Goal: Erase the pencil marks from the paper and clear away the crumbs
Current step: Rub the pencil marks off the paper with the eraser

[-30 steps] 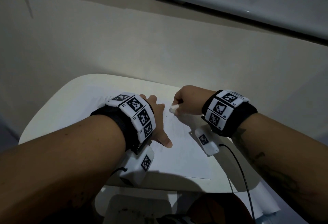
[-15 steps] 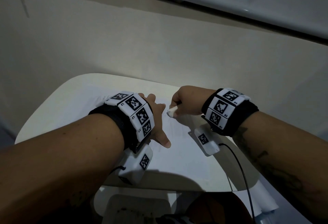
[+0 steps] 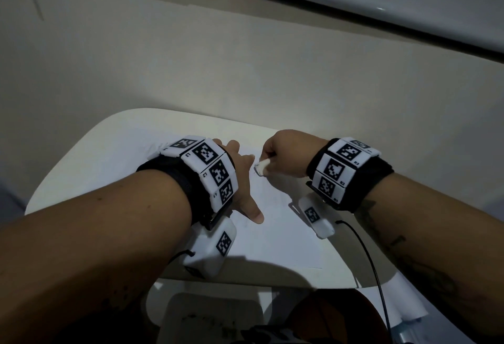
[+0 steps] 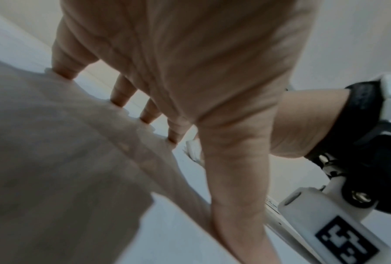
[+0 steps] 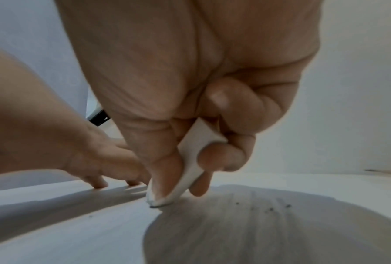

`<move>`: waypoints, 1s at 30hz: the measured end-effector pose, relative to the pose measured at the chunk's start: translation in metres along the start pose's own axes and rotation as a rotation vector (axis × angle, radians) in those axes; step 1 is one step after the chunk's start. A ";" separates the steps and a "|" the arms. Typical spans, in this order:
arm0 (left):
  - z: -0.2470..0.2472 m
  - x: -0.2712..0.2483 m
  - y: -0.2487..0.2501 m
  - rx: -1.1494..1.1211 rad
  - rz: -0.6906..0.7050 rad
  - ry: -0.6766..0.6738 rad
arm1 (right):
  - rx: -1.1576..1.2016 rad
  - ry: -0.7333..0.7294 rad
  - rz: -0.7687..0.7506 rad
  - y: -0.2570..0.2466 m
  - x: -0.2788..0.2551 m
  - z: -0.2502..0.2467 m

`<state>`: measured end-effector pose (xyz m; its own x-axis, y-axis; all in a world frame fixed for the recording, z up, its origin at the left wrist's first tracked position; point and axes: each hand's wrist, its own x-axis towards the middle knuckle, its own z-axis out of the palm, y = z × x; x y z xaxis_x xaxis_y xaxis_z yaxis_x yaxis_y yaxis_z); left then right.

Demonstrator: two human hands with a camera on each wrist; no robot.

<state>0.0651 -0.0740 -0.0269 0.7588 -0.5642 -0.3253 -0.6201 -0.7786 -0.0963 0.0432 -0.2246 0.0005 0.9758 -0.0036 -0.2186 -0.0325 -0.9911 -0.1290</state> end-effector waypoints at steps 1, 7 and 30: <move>0.000 0.000 0.000 -0.002 -0.002 -0.005 | 0.006 0.000 -0.003 0.000 -0.001 0.001; -0.001 -0.001 0.001 -0.006 0.000 -0.001 | -0.021 -0.136 -0.081 -0.004 -0.017 -0.001; -0.003 -0.004 -0.001 0.019 0.049 -0.019 | 0.006 -0.210 -0.134 -0.012 -0.033 0.001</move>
<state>0.0630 -0.0718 -0.0231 0.7235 -0.5963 -0.3479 -0.6605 -0.7445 -0.0977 0.0116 -0.2127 0.0086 0.9053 0.1560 -0.3952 0.0923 -0.9801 -0.1754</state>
